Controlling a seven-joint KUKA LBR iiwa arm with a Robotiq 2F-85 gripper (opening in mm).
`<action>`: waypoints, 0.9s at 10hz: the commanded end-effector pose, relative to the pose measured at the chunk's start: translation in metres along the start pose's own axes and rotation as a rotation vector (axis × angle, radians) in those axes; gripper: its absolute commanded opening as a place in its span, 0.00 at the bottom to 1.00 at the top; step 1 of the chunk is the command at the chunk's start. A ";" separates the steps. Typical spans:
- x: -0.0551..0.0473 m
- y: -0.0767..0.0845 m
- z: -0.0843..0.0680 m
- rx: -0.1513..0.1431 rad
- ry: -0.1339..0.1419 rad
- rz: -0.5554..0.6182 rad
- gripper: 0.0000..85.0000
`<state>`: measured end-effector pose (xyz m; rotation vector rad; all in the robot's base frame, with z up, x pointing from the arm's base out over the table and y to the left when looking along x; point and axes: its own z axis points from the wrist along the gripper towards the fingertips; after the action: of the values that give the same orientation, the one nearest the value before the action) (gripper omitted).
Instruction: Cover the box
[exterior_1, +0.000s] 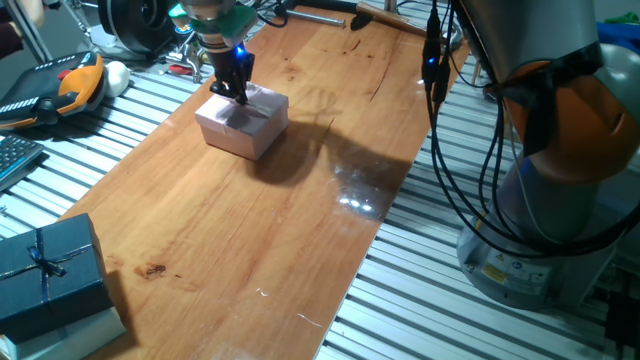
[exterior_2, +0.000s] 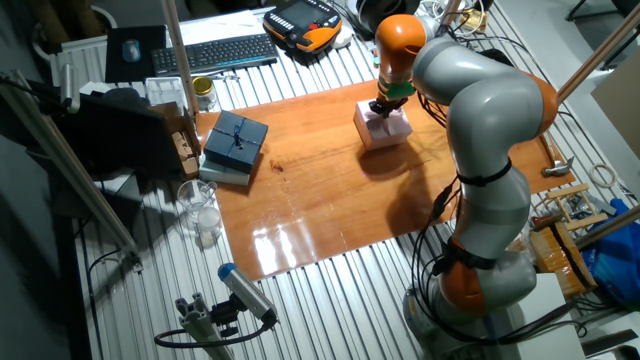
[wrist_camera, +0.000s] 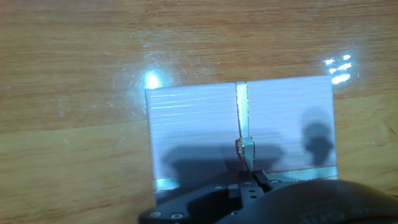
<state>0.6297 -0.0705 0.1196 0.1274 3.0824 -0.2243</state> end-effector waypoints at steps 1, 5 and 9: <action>0.000 0.000 0.000 0.000 0.000 0.001 0.00; 0.000 -0.001 0.001 -0.007 -0.010 0.017 0.60; 0.001 -0.003 -0.003 -0.011 -0.014 0.019 0.60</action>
<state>0.6289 -0.0730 0.1228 0.1535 3.0664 -0.2074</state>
